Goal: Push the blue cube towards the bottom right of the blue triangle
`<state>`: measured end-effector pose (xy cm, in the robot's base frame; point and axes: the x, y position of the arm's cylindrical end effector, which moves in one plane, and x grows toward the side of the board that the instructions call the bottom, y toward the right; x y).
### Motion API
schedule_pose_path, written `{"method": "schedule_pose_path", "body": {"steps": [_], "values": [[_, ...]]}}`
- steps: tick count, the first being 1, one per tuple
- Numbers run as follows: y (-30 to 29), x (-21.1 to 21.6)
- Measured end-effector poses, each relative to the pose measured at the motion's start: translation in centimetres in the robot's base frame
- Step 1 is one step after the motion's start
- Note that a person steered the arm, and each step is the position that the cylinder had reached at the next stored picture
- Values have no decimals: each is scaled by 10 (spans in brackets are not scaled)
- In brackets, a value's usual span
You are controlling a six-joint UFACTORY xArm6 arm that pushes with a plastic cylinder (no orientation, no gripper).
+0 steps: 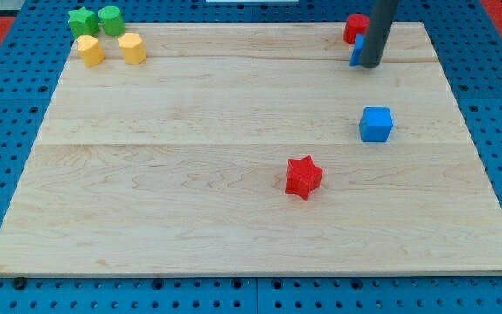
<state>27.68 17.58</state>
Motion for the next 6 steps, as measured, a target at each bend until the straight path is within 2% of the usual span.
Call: {"method": "schedule_pose_path", "body": {"steps": [1, 2, 3, 4, 5, 6], "values": [[14, 0], [94, 54], [128, 119], [86, 182], [-11, 170], [-52, 138]]}}
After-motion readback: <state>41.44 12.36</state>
